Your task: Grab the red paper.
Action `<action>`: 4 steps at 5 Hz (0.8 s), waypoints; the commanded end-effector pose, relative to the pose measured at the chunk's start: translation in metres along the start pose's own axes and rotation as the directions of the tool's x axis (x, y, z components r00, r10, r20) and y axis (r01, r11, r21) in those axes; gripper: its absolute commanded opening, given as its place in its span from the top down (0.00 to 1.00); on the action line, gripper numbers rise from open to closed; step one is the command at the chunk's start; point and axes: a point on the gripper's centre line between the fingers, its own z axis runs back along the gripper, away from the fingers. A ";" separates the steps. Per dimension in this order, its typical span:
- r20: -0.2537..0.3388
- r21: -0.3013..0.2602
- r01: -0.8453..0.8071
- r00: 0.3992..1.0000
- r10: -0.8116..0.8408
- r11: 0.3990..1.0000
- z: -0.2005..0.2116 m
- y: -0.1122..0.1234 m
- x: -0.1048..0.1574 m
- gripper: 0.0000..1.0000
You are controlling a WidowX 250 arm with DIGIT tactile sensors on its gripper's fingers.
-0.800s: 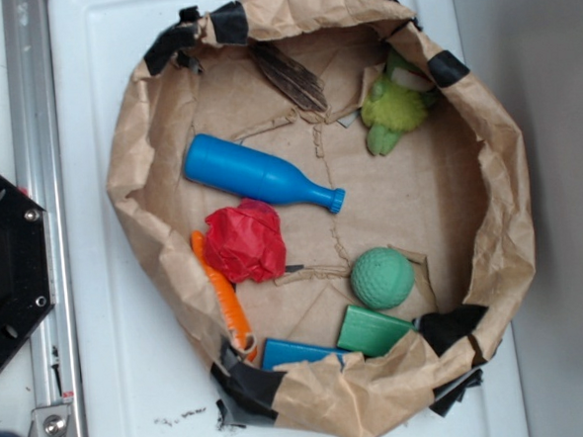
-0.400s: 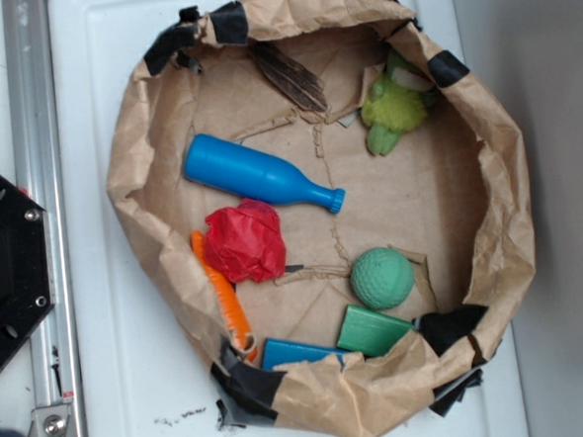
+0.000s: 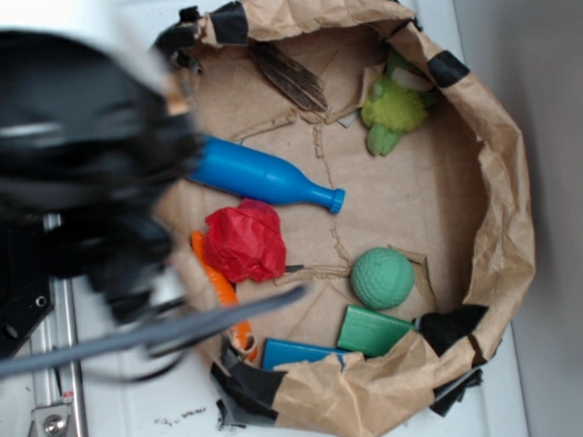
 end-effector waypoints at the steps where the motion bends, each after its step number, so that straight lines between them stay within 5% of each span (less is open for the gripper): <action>1: 0.104 -0.041 -0.250 0.962 0.253 0.967 -0.049 0.003 0.050 0.00; 3: 0.059 0.015 -0.335 0.941 0.334 0.942 -0.111 -0.010 0.044 0.00; 4: -0.041 -0.027 -0.180 0.983 0.179 0.983 -0.141 -0.010 0.030 0.00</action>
